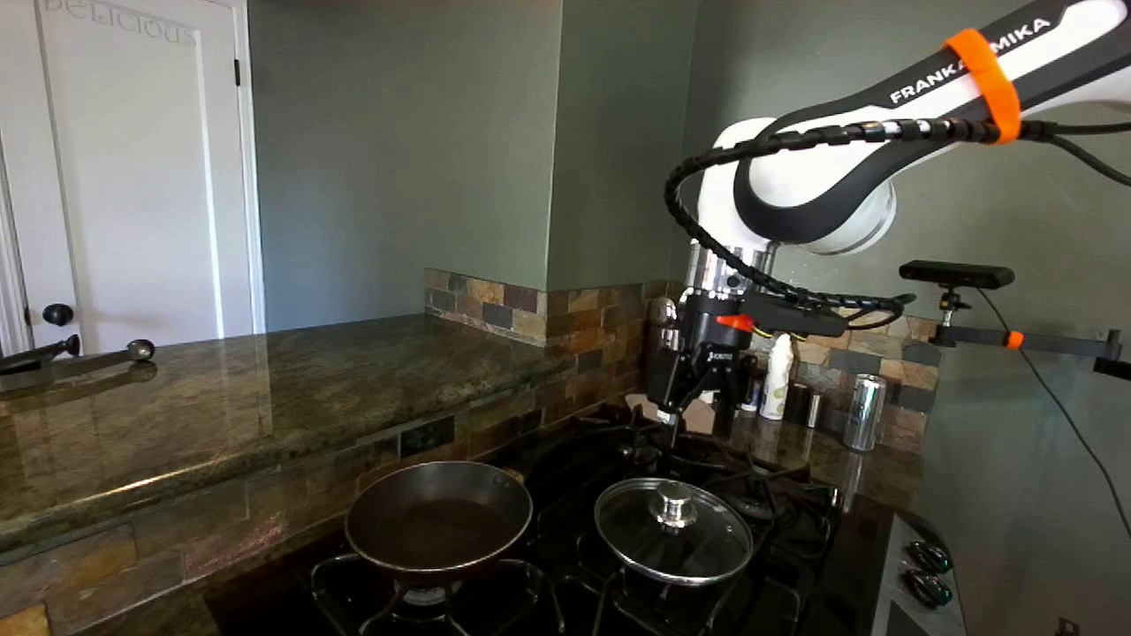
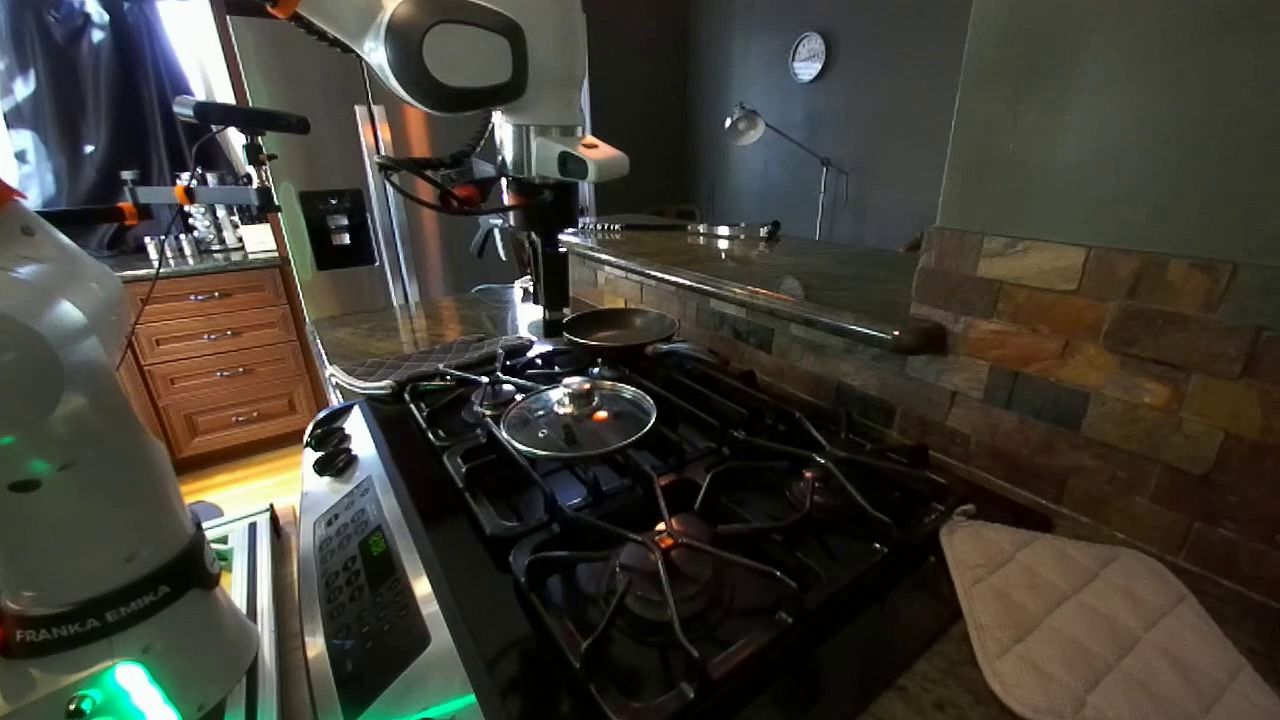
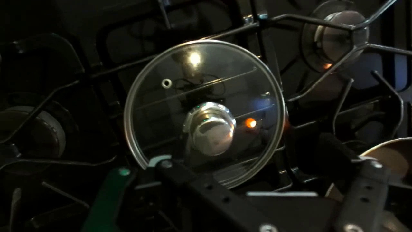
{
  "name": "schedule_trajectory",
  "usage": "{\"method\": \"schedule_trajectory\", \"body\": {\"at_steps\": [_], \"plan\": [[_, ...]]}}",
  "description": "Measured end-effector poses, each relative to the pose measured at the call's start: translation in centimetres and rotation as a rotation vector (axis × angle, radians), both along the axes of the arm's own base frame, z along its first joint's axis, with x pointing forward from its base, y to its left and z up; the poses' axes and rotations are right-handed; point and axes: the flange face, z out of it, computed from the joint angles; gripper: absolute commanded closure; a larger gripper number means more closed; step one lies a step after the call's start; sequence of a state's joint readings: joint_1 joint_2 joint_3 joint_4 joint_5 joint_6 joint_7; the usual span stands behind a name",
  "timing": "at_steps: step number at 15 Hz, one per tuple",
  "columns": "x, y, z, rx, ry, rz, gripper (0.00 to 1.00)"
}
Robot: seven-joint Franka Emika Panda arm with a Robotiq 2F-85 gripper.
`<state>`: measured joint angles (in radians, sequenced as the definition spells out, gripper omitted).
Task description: Remove the lid from the pan, move the pan backwards then put back the lid
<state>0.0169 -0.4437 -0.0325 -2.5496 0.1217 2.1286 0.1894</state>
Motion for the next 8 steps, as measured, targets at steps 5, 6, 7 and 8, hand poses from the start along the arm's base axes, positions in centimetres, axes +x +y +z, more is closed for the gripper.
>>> {"method": "schedule_trajectory", "body": {"at_steps": [5, 6, 7, 8], "plan": [[-0.3, 0.4, -1.3, -0.054, -0.078, 0.030, 0.00], [-0.4, 0.5, -1.7, -0.057, -0.086, 0.033, 0.00], [-0.5, 0.6, -2.0, -0.059, -0.092, 0.034, 0.00], [-0.6, 0.6, -2.3, -0.060, -0.093, 0.034, 0.00]]}}
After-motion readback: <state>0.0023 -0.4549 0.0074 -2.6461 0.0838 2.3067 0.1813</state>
